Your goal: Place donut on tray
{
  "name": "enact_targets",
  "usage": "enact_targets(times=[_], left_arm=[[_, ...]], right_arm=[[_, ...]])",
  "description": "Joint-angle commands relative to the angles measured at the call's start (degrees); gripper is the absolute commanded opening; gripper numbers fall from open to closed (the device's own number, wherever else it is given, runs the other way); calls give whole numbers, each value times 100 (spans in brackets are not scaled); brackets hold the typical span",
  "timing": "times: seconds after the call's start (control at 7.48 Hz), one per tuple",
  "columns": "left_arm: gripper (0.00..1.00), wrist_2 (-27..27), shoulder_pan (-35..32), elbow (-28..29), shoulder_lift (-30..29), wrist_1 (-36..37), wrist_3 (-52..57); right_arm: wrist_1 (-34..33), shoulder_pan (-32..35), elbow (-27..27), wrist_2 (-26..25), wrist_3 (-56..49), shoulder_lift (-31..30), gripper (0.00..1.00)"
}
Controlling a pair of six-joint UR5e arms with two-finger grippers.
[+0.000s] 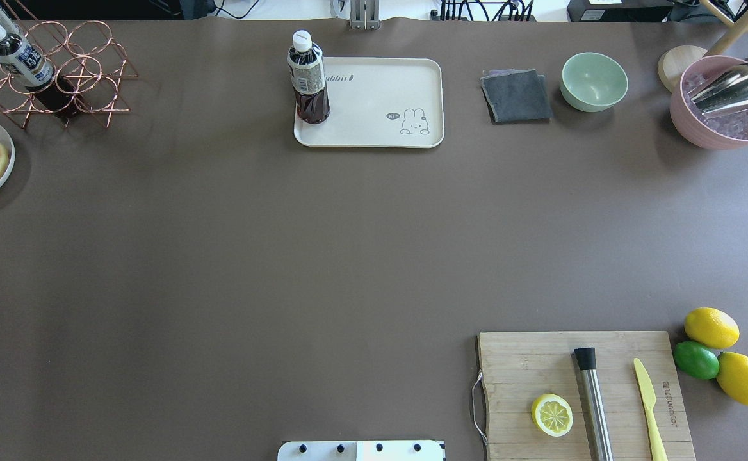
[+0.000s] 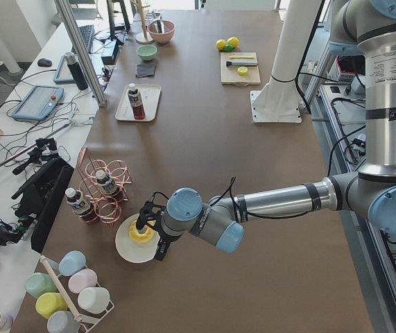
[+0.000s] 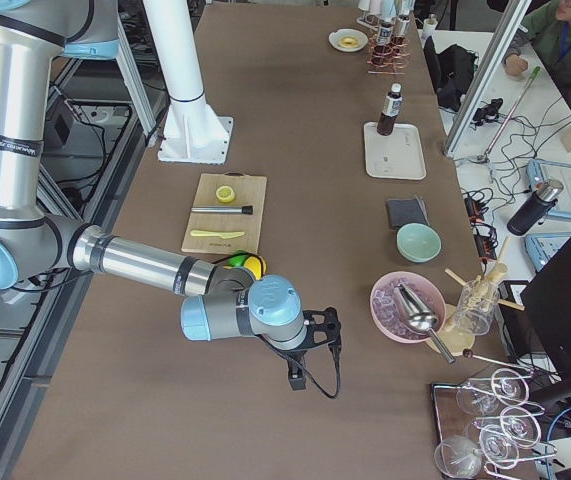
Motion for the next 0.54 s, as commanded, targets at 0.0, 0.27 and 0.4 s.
enact_targets(times=[0.0, 0.27, 0.4], left_arm=[[99, -21, 86, 166, -48, -28, 16], [99, -13, 201, 733, -450, -46, -11], [98, 39, 314, 1329, -940, -54, 33]], right_arm=[[18, -1, 5, 533, -8, -71, 100], [411, -9, -30, 474, -88, -97, 100], [457, -9, -39, 378, -44, -89, 100]])
